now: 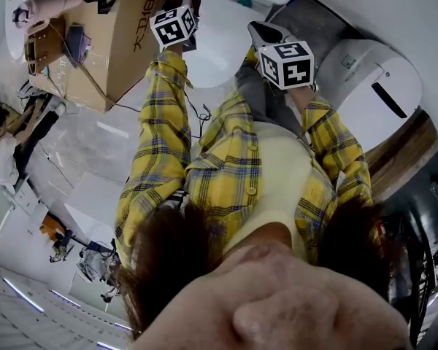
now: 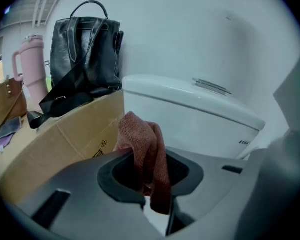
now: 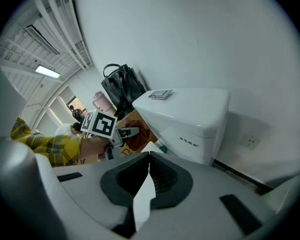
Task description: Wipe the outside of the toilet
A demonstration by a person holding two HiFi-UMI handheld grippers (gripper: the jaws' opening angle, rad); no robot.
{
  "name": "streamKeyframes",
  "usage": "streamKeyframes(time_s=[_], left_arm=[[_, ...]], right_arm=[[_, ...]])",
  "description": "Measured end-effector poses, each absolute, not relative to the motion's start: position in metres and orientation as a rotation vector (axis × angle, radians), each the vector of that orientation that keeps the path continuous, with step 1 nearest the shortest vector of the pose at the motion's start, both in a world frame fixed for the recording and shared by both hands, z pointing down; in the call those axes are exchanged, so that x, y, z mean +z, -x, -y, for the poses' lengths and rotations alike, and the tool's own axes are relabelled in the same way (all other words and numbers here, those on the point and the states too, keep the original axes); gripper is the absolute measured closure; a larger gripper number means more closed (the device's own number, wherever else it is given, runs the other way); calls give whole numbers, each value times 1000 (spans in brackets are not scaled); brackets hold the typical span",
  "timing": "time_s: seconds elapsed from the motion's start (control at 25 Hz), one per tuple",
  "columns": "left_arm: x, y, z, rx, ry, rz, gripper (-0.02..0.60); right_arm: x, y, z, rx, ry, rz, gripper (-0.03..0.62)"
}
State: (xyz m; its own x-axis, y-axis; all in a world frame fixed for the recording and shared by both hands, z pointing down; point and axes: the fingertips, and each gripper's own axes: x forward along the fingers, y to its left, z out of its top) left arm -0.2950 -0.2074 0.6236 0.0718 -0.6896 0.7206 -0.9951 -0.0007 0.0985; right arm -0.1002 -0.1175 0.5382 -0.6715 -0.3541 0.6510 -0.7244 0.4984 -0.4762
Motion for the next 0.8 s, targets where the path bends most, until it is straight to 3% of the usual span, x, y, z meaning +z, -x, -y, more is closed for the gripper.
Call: streamKeyframes(time_s=[0.28,0.8], left_arm=[[638,310,236,667,-1724,1704,483],[639,246,219,686,-1889,1542,483]], right_arm=[[548,94,126,1090,-932,2241,568],[544,80,137,1121,-1014,2226,568]])
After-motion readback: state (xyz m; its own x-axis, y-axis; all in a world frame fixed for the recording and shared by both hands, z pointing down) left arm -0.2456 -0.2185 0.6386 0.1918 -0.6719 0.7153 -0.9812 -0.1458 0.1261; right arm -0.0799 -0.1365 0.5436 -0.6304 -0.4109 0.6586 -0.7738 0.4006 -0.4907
